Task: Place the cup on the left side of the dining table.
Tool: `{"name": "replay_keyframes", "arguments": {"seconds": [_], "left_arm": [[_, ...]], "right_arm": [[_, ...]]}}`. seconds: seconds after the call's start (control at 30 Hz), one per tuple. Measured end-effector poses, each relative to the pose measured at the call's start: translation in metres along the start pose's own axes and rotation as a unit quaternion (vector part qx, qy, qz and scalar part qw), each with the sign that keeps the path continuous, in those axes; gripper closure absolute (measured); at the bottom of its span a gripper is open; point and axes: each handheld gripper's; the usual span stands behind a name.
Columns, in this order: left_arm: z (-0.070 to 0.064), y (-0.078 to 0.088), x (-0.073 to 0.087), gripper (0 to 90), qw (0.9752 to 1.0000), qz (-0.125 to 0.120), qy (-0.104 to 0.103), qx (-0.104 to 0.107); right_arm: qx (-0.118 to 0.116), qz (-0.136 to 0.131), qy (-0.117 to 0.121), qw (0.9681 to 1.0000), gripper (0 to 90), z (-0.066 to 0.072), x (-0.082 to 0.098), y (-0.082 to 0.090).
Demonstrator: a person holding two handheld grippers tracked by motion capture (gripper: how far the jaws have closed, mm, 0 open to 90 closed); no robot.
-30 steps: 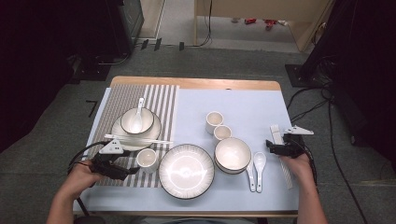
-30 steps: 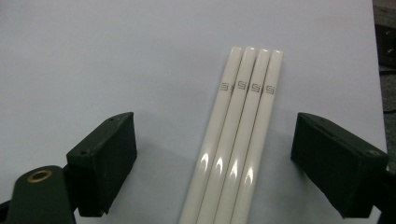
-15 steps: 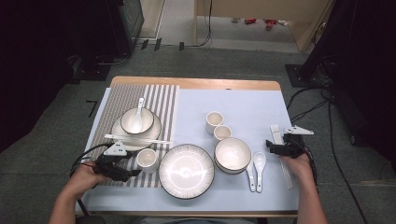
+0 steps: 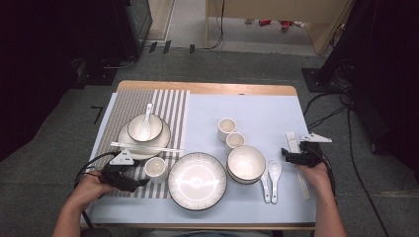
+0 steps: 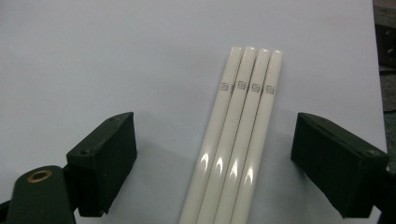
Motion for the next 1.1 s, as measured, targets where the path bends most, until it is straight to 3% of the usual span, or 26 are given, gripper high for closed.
{"name": "replay_keyframes", "arguments": {"seconds": [0.2, 0.37, 0.53, 1.1], "left_arm": [[0.001, 0.000, 0.003, 19.5, 0.9999, -0.011, -0.003, 0.005], [0.000, -0.001, 0.006, 17.6, 0.9997, -0.017, -0.019, -0.001], [-0.002, -0.002, 0.015, 17.6, 0.9984, -0.050, -0.027, -0.006], [-0.004, -0.003, 0.015, 17.6, 0.9983, -0.047, -0.031, -0.017]], "right_arm": [[0.000, 0.000, 0.000, 1.0000, 13.8, 0.000, 0.000, 0.000], [0.000, 0.000, 0.000, 1.0000, 13.8, 0.000, 0.000, 0.000], [0.000, 0.000, 0.000, 1.0000, 13.9, 0.000, 0.000, 0.000], [0.000, 0.000, 0.000, 1.0000, 13.8, 0.000, 0.000, 0.000]]}}
Point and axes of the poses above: each handheld gripper's, and its own axes: y roughly backward along the jaws, x roughly out of its underside, z roughly to its left, and after that the axes turned 4 degrees about x, right-handed
